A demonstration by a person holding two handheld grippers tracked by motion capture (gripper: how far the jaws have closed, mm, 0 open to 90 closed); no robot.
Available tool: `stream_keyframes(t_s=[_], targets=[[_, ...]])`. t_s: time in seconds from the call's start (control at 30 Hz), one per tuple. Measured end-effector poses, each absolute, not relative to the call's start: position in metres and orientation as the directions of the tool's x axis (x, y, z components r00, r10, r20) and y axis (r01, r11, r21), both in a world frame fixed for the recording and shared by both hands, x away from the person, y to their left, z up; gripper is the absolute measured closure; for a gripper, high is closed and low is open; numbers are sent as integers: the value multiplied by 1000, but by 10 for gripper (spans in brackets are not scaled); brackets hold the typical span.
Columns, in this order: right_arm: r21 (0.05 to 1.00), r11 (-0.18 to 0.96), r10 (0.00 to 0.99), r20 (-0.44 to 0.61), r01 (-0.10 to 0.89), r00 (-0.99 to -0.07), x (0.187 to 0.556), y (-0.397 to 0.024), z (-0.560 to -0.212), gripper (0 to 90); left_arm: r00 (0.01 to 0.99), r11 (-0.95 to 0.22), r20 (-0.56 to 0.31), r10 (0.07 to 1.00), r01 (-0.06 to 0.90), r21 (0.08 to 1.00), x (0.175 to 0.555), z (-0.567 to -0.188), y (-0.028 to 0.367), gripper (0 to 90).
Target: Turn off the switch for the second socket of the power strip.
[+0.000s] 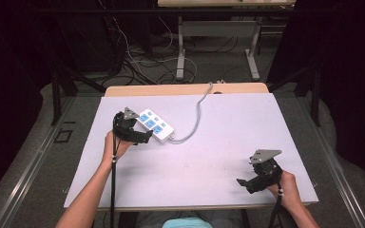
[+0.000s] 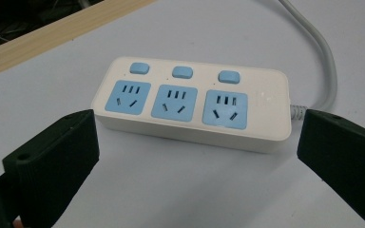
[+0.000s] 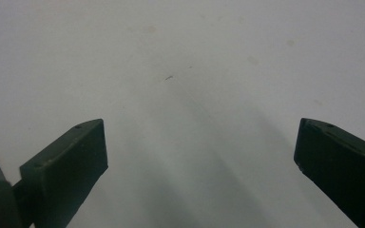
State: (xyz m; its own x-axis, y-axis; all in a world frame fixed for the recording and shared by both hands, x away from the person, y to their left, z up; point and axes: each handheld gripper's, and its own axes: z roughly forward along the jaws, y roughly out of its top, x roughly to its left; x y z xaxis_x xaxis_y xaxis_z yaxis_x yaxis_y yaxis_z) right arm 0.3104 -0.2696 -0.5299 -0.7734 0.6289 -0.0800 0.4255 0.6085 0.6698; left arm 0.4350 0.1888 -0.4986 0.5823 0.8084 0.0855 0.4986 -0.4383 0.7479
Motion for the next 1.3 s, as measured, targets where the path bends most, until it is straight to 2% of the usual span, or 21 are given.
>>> stream_keyframes(t_s=[1.3], targets=[[667, 611, 627, -78, 427, -775, 310, -269, -530, 34, 610, -467, 110, 784, 464, 752, 333, -505, 208, 0]])
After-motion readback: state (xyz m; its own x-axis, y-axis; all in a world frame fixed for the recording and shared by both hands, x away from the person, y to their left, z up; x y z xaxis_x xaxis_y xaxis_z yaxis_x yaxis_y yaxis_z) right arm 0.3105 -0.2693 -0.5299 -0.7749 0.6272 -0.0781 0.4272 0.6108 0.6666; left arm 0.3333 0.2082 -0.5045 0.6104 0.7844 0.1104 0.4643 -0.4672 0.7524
